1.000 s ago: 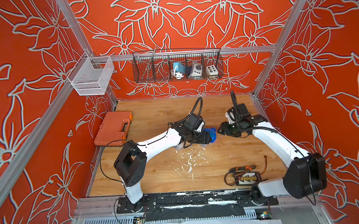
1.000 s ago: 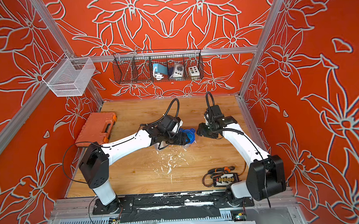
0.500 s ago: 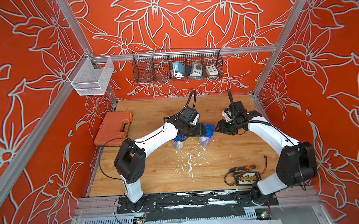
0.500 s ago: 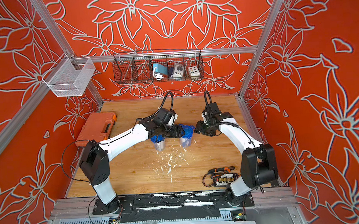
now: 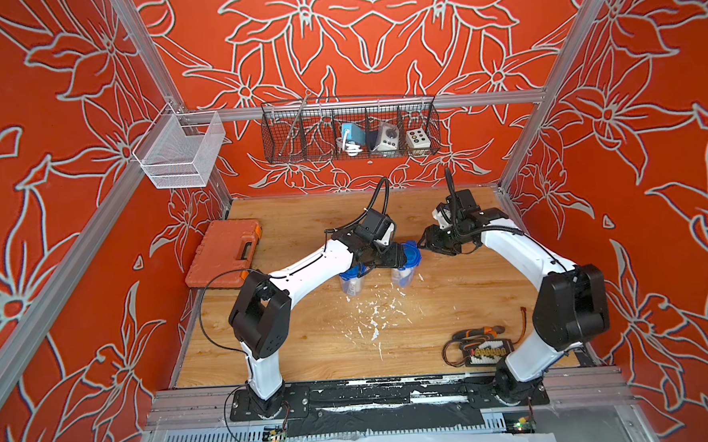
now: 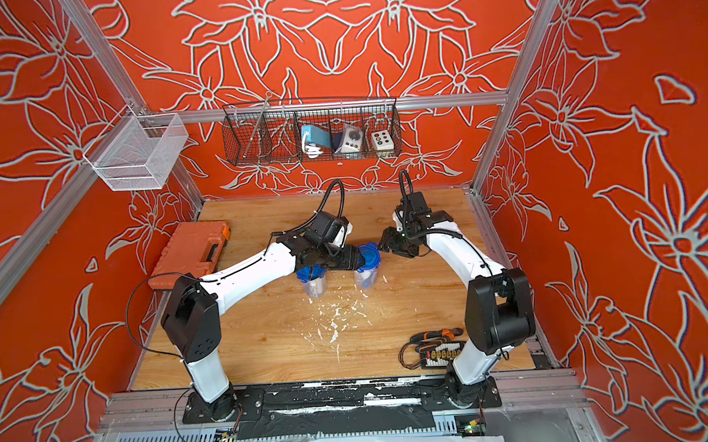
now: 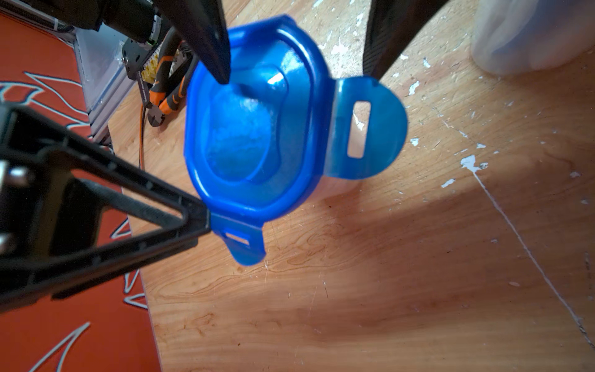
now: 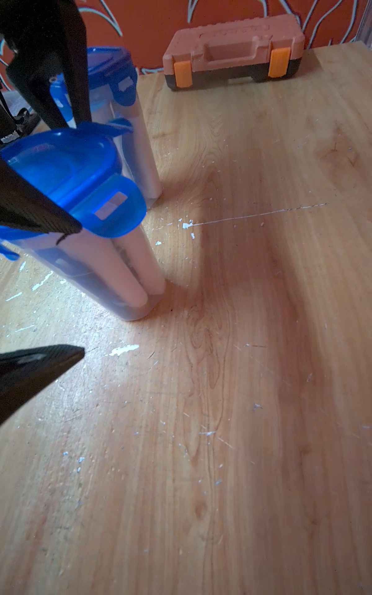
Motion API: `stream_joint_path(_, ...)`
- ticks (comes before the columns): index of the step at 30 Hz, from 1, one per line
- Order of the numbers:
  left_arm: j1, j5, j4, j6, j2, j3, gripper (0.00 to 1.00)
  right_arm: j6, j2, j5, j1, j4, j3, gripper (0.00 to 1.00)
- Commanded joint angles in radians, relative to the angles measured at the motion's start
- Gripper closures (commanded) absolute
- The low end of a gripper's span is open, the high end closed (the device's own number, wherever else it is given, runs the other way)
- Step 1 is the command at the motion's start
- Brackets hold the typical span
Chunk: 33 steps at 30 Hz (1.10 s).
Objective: Take out toiletry kits
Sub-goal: Adjust the container at the center of the board, then unfasten the latch on the container.
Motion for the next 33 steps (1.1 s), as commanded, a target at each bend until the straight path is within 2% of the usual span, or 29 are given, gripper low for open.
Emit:
stream_joint_path(1, -0.019, 0.035, -0.028, -0.007, 0.018, -0.012, 0.39, 0.005, 0.029, -0.046, -0.003, 0.011, 0.043, 0.42)
stream_joint_path(6, -0.026, 0.076, 0.002, -0.05, 0.028, -0.015, 0.37, 0.008, 0.047, -0.11, 0.001, 0.037, 0.044, 0.43)
stream_joint_path(10, -0.026, 0.051, -0.002, -0.071, 0.006, -0.023, 0.32, -0.017, 0.035, -0.077, -0.014, -0.008, 0.057, 0.43)
stream_joint_path(13, -0.015, 0.037, -0.025, -0.08, -0.03, -0.024, 0.3, -0.018, -0.018, -0.08, -0.051, -0.006, 0.025, 0.45)
stream_joint_path(15, -0.002, 0.03, -0.034, -0.081, -0.068, -0.031, 0.28, -0.001, -0.069, -0.144, -0.082, 0.034, -0.02, 0.5)
stream_joint_path(17, 0.012, 0.02, -0.049, -0.074, -0.1, -0.036, 0.27, 0.024, -0.123, -0.237, -0.103, 0.101, -0.076, 0.57)
stream_joint_path(19, 0.027, 0.006, -0.057, -0.062, -0.123, -0.039, 0.26, 0.088, -0.189, -0.361, -0.111, 0.24, -0.165, 0.58)
stream_joint_path(21, 0.048, -0.005, -0.045, -0.049, -0.129, -0.042, 0.23, 0.215, -0.235, -0.489, -0.119, 0.427, -0.262, 0.58)
stream_joint_path(23, 0.069, 0.008, -0.042, -0.04, -0.112, -0.025, 0.22, 0.305, -0.252, -0.557, -0.126, 0.55, -0.333, 0.57)
stream_joint_path(28, 0.082, 0.034, -0.041, -0.003, -0.021, 0.057, 0.24, 0.404, -0.258, -0.601, -0.132, 0.689, -0.447, 0.62)
stream_joint_path(33, 0.082, 0.089, -0.033, 0.011, 0.057, 0.114, 0.27, 0.446, -0.258, -0.604, -0.137, 0.76, -0.529, 0.59)
